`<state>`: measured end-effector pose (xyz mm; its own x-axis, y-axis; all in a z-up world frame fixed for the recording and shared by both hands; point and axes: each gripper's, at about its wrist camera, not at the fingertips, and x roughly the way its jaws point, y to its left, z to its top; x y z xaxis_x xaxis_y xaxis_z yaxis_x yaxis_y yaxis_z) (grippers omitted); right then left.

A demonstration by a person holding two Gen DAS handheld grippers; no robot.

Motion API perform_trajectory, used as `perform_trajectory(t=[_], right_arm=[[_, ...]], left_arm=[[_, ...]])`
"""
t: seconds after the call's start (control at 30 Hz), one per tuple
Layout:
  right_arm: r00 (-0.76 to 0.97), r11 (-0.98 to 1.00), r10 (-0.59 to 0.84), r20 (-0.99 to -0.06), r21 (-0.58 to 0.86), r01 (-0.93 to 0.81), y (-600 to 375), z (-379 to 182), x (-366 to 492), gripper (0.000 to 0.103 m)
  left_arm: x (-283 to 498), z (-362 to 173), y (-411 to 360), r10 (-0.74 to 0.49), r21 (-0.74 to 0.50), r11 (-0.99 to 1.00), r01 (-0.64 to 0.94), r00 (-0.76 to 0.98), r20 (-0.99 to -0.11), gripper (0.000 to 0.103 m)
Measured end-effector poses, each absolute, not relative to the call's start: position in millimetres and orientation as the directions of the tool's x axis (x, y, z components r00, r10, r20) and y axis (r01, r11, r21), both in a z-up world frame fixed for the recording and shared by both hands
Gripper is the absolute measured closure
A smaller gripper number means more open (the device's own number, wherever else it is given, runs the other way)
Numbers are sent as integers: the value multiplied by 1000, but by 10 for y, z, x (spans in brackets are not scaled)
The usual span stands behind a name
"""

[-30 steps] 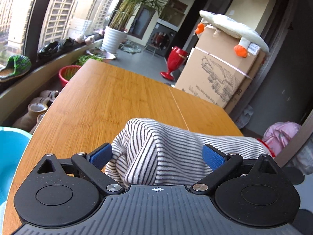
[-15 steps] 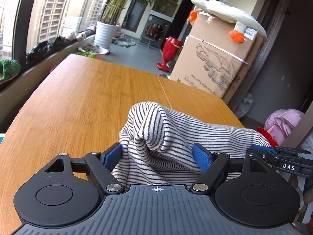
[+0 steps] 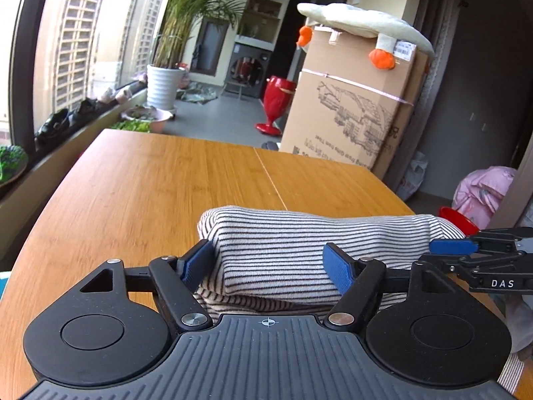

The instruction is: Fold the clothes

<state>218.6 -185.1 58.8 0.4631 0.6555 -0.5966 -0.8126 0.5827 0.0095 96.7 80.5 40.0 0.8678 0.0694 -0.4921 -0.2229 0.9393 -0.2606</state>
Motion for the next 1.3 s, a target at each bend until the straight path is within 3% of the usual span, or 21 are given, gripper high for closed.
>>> perform_trajectory(t=[0.1, 0.23, 0.37, 0.5, 0.63, 0.77, 0.87, 1.0, 1.1, 1.17, 1.2, 1.3], right_arm=[[442, 573, 715, -542, 93, -814, -1890, 844, 2286, 64], [389, 495, 765, -512, 82, -865, -1677, 1077, 2381, 40], [353, 410, 732, -583, -37, -911, -1328, 977, 2333, 37], [309, 362, 713, -629, -47, -931, -1146, 852, 2341, 36], [203, 266, 721, -663, -6, -964, -971, 864, 2384, 27], [106, 159, 710, -696, 12, -987, -681, 776, 2390, 26], [70, 157, 685, -725, 53, -986, -443, 602, 2469, 24], [-36, 208, 680, -733, 239, -949, -308, 415, 2693, 16], [-40, 212, 681, -731, 249, -945, -336, 450, 2617, 28], [-5, 202, 689, -725, 199, -959, -384, 531, 2392, 49], [21, 190, 695, -719, 155, -969, -414, 571, 2249, 52], [214, 148, 732, -647, -155, -977, -568, 615, 1602, 58]], left_arm=[[943, 372, 807, 71, -240, 947, -214, 867, -494, 24], [919, 355, 809, 64, -245, 948, -205, 873, -484, 22], [888, 343, 861, 46, -269, 943, -195, 878, -476, 22], [864, 325, 900, 17, -304, 937, -174, 889, -458, 17], [692, 248, 1201, -36, -493, 855, -163, 929, -369, 10], [581, 70, 1559, -37, -675, 706, -213, 941, -336, 9], [492, 29, 1703, -37, -739, 647, -187, 960, -276, 9], [458, 25, 1758, -67, -772, 621, -133, 973, -222, 8], [446, 23, 1776, -73, -779, 614, -124, 974, -212, 8], [445, 23, 1790, -69, -786, 606, -122, 976, -205, 7], [437, 19, 1801, -67, -789, 602, -122, 977, -202, 7], [417, 40, 1797, -43, -782, 606, -144, 976, -212, 7]])
